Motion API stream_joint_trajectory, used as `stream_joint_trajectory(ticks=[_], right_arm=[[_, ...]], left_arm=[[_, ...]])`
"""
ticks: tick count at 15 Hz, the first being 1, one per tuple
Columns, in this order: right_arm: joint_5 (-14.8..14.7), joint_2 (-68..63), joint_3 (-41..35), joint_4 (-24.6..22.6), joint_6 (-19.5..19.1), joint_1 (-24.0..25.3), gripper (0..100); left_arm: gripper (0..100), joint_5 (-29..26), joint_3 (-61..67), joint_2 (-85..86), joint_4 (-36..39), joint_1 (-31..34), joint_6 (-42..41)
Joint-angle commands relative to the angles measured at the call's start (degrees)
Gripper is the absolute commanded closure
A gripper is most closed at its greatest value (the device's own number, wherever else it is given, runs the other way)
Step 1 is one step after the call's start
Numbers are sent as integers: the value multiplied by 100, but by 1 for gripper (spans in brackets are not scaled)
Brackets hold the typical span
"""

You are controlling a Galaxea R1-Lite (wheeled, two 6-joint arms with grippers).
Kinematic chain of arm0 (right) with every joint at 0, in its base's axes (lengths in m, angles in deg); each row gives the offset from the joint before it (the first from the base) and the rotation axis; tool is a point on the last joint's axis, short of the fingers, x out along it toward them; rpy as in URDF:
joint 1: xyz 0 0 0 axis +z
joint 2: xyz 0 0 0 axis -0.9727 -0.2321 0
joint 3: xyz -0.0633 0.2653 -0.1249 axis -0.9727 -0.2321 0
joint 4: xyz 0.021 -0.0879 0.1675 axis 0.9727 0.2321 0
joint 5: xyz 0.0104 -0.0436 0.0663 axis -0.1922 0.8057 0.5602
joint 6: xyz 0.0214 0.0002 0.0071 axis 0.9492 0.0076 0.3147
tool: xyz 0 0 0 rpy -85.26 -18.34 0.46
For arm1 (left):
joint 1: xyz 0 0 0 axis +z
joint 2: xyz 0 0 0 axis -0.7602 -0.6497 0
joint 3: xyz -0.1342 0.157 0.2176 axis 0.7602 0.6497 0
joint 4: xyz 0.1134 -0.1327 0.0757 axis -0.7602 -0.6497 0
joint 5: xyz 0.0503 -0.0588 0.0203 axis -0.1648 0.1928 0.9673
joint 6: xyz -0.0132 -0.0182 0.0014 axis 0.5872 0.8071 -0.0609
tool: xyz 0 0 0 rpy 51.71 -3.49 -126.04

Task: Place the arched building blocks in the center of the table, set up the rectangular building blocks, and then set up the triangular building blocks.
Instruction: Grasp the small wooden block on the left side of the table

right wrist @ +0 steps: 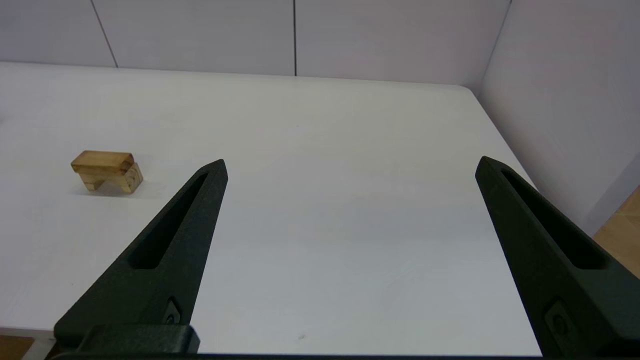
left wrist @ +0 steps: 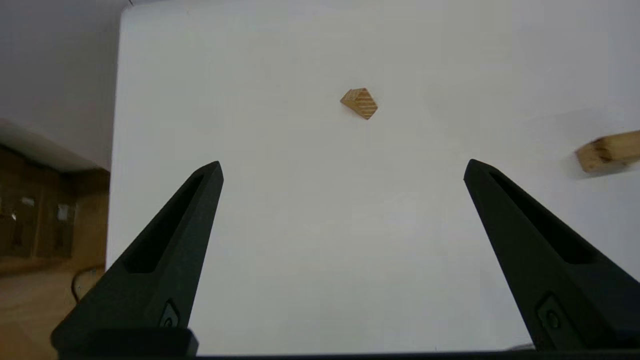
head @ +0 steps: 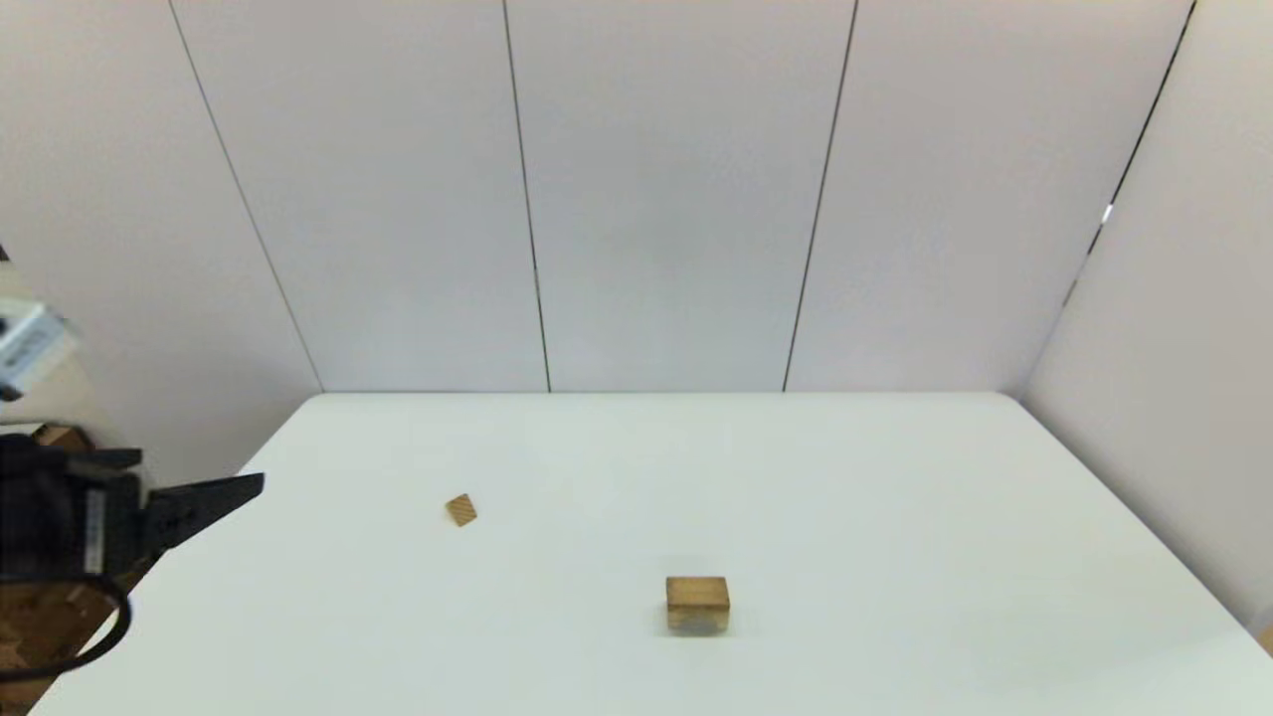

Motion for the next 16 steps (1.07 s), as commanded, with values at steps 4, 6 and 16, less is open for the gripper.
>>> stream_joint_trajectory(ticks=[4,6,16], right_arm=[[5,0,-9,-4,-7,1,0],[5,0,-9,-4,-7,1,0],[5,0,0,-4,-7,1,0]], left_arm=[[0,60,-1433,-3329,184,35,795],[0,51,-1819,-3795,44,17,1059],[0,51,-2909,-4955,-598,-387,2052]])
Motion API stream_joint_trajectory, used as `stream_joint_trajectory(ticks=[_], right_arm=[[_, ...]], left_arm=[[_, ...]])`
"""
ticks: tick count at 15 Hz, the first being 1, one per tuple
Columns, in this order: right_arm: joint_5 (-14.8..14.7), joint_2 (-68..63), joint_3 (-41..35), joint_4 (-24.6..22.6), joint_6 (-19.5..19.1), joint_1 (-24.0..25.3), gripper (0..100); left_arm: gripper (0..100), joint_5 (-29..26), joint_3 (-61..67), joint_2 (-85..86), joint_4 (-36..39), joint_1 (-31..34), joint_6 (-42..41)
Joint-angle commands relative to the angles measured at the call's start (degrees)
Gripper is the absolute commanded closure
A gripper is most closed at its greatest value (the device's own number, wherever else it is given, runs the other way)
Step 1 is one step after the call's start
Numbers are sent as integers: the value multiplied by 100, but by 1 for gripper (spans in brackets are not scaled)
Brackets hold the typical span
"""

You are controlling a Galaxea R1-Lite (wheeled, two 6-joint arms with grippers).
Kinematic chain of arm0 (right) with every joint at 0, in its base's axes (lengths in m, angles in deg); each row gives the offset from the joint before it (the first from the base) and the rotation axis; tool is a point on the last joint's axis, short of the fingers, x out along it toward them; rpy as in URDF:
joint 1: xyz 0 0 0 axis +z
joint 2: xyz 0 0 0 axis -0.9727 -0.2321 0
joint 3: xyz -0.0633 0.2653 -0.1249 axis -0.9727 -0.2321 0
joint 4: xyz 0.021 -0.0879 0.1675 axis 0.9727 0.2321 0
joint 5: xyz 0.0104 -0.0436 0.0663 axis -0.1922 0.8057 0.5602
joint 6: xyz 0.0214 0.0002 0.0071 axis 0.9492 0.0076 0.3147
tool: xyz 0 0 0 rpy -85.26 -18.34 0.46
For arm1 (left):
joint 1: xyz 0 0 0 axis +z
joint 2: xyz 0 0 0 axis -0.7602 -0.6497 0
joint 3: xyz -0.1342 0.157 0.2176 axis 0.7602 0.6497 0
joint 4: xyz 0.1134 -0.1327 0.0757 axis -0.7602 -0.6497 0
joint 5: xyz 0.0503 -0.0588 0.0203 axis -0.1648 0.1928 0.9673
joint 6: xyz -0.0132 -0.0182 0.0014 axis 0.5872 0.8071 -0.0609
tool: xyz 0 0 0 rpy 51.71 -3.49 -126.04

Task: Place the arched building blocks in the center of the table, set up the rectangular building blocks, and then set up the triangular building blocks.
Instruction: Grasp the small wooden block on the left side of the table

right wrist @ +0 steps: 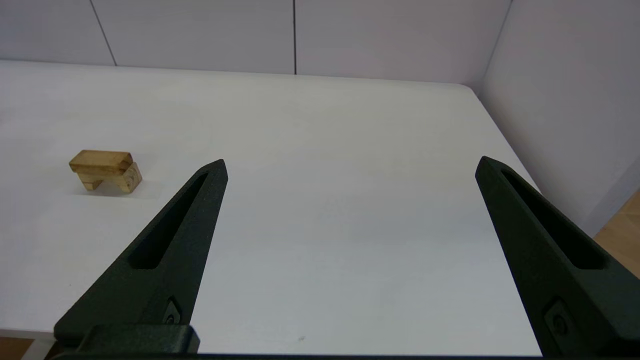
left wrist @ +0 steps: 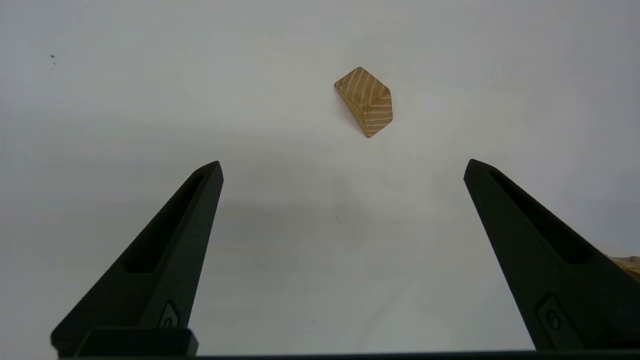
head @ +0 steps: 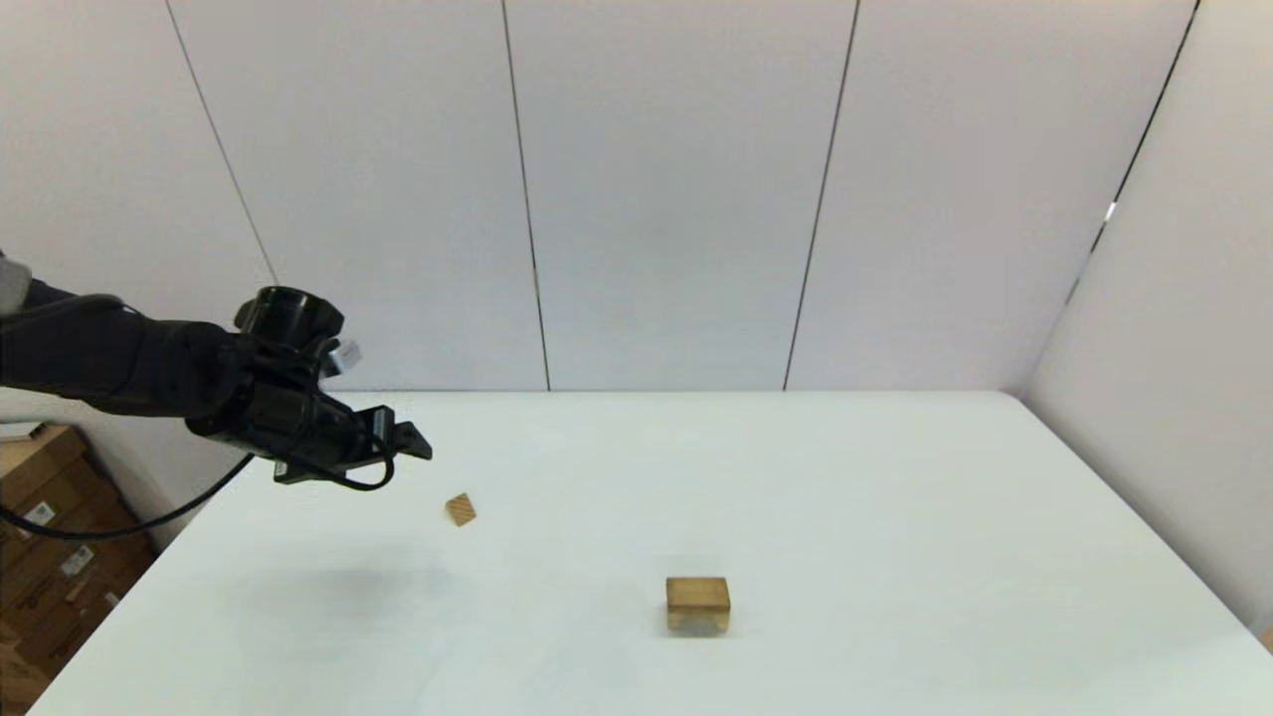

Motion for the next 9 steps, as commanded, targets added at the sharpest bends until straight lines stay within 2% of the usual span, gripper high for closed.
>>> stream_joint_trajectory(ticks=[1,5,9], right_arm=[[2,0,-9,-4,-5,1,0],[2,0,-9,-4,4,1,0],[2,0,0,-4,-5,1,0]], left_arm=[[0,-4,-290,-389,-21,-60,44],[0,-30,-668,-512,-434,-86,-307],[0,-39,-1275,-547,-1806,-86,-2777]])
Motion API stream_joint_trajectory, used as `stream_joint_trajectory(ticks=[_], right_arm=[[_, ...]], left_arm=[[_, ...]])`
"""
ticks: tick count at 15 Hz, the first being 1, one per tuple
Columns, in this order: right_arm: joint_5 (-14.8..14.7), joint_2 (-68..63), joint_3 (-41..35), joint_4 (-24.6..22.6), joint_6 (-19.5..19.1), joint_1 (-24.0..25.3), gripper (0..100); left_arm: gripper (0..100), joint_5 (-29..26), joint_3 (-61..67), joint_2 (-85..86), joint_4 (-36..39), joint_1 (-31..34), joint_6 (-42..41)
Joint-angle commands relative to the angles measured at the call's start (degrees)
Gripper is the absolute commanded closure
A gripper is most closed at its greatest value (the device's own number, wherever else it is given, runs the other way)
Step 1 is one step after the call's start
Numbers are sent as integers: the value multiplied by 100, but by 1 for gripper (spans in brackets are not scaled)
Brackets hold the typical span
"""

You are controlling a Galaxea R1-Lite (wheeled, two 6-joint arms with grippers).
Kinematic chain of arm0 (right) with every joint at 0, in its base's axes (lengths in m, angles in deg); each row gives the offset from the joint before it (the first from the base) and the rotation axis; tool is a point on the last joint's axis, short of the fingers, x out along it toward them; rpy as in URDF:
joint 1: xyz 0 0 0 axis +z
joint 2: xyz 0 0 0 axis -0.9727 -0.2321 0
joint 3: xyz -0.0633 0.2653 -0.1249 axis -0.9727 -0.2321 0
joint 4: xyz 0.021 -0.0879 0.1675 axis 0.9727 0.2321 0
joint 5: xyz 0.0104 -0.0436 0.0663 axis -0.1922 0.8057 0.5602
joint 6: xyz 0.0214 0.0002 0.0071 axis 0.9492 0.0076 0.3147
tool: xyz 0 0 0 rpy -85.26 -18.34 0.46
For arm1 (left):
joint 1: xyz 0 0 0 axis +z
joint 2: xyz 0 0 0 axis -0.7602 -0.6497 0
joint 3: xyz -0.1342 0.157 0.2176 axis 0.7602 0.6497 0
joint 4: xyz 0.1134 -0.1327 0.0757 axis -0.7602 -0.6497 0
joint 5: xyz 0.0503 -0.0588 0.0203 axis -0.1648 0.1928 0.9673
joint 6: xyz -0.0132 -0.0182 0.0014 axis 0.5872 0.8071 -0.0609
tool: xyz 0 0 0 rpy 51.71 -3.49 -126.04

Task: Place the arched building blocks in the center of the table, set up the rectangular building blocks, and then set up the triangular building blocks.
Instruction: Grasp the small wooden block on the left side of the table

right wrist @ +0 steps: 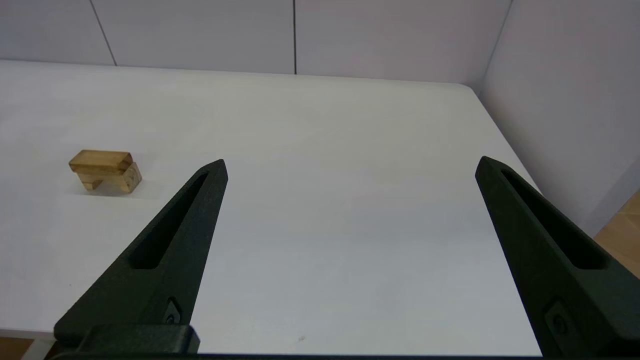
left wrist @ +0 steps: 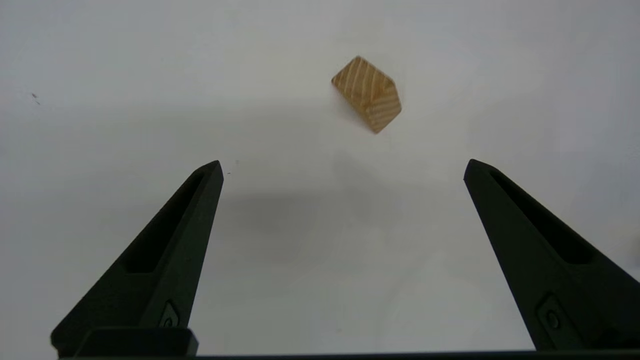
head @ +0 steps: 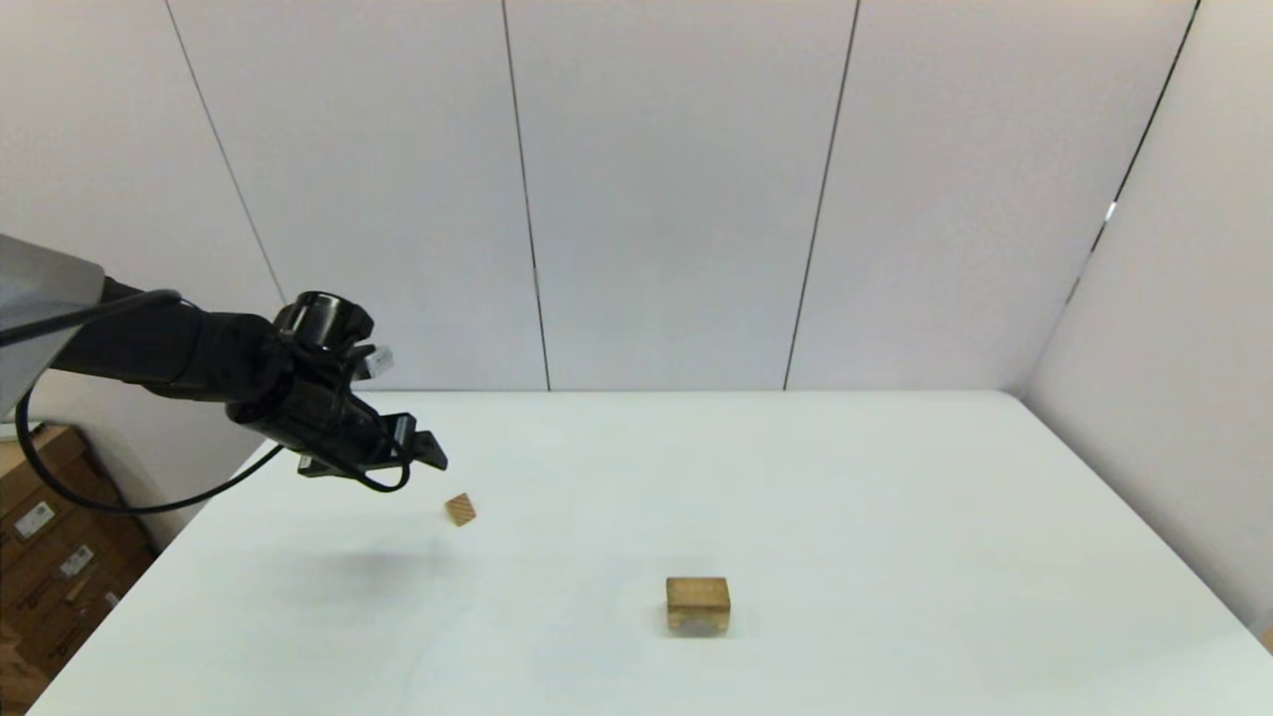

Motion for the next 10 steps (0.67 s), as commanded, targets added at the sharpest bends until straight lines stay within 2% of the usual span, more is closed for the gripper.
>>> stream_joint_trajectory(ticks=[1,4,6,10], right_arm=[[2,0,-9,-4,-10,1,0],[2,0,0,-4,-10,1,0],[2,0,-9,-4,-10,1,0],[2,0,-9,-4,-1,1,0]], left_arm=[[0,-3,-780,-98,-1440,7,-2387],[0,49,-1659,-423,-2565,7,-4443],[0,287,-2160,-643,-3022,-2,-5630],[0,427,-3065,-1188,-3461,-169,-7273]])
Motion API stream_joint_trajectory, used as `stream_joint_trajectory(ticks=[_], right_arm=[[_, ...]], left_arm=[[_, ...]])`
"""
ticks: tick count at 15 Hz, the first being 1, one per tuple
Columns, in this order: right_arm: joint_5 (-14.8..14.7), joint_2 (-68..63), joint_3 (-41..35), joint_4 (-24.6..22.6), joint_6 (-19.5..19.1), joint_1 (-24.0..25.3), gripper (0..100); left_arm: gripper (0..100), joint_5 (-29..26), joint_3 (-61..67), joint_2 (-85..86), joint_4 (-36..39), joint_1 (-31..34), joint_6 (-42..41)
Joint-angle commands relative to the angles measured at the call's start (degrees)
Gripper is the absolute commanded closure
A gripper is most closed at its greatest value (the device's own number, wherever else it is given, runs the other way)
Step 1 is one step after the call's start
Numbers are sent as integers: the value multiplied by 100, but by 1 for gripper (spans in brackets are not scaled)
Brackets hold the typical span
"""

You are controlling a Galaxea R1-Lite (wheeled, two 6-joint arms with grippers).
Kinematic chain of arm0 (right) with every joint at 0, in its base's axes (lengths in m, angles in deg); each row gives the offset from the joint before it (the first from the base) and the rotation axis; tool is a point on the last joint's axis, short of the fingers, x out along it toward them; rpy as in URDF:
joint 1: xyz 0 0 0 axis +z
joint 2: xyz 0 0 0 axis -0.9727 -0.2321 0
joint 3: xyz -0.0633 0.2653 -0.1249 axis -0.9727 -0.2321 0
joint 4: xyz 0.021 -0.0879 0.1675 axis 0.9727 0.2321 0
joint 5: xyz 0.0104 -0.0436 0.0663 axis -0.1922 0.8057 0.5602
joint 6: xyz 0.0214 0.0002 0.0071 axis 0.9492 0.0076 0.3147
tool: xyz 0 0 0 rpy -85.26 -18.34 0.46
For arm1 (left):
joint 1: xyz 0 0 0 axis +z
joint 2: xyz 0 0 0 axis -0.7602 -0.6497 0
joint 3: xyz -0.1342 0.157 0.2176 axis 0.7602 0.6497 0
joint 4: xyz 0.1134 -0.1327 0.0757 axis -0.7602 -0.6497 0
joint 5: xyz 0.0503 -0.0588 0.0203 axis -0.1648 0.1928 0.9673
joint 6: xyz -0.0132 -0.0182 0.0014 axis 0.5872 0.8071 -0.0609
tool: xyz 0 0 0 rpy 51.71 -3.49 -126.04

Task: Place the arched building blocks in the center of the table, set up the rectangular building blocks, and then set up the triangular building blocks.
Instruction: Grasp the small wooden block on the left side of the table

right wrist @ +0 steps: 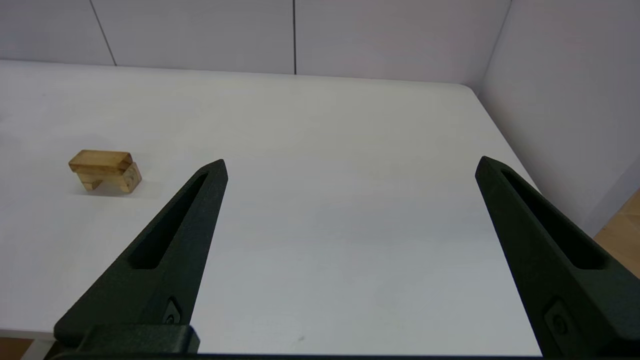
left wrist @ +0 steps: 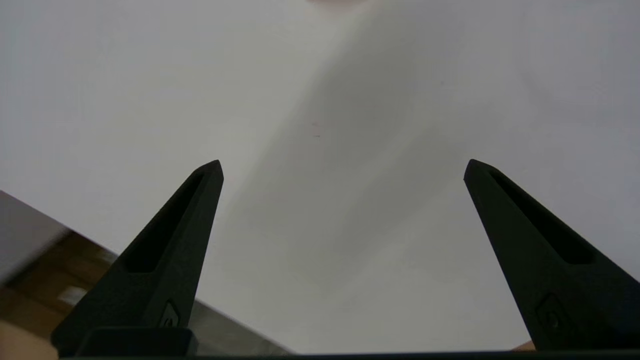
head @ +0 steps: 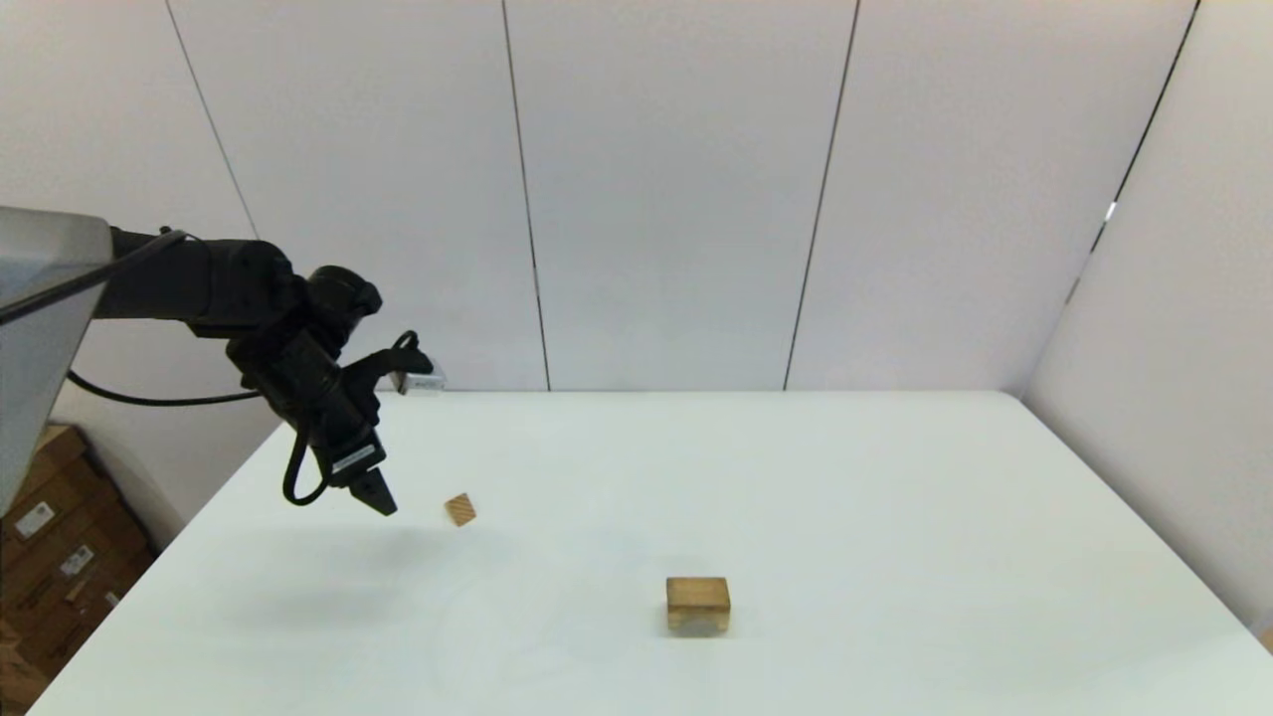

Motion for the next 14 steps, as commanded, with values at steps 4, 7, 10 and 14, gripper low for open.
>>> stream_joint_trajectory(ticks=[4,7,10,14], right_arm=[[2,0,-9,-2,-5,1,0],[2,0,0,-2,4,1,0],[2,0,-9,-2,-5,1,0],[2,0,-9,-2,-5,1,0]], left_arm=[[0,60,-1302,-892,-982,-281,-3885],[0,-81,-1381,-1112,-1053,-457,-4263],[0,-89,-1381,-1314,-1123,-510,-4588],[0,-1,-1390,-1411,-1097,-518,-4676]])
